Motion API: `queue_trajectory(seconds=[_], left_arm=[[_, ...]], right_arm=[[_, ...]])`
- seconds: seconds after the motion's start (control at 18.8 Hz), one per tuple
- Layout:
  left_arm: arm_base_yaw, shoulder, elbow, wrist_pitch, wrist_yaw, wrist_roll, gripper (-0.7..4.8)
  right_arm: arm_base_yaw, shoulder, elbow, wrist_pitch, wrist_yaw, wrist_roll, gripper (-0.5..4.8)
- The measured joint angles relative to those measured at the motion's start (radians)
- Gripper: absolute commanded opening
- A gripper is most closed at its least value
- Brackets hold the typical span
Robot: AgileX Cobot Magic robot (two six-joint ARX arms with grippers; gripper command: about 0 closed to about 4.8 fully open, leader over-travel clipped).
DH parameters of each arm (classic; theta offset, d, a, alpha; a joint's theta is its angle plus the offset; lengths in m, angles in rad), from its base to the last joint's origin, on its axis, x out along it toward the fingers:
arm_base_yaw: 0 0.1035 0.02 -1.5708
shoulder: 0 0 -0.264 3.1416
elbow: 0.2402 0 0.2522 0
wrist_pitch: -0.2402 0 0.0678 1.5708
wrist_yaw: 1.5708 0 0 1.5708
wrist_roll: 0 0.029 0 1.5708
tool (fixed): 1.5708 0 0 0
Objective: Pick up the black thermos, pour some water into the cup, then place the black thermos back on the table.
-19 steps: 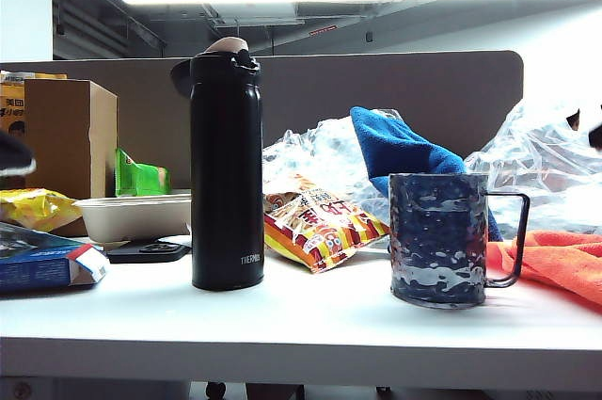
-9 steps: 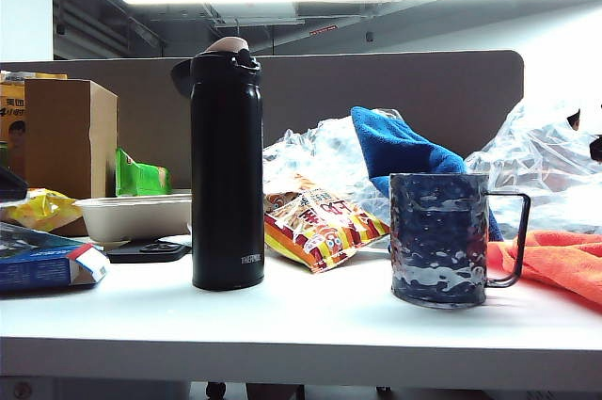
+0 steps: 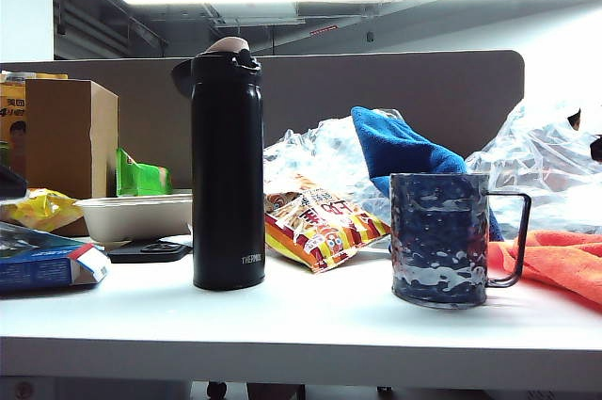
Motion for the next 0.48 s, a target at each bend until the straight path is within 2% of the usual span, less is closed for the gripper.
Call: queue_trajectory(seconds=[0.16, 0.37, 0.48], left_arm=[[0.094, -0.059, 0.000, -0.003, 0.012, 0.000, -0.05], [0.317, -0.169, 0.000, 0.000, 0.012, 0.000, -0.05], [0.407, -0.164, 0.000, 0.009, 0.009, 0.000, -0.05]], right_arm=[[-0.021, 0.000, 0.000, 0.000, -0.013, -0.001, 0.00], [-0.212, 0.000, 0.000, 0.000, -0.016, -0.001, 0.00], [-0.308, 0.000, 0.000, 0.000, -0.012, -0.001, 0.00]])
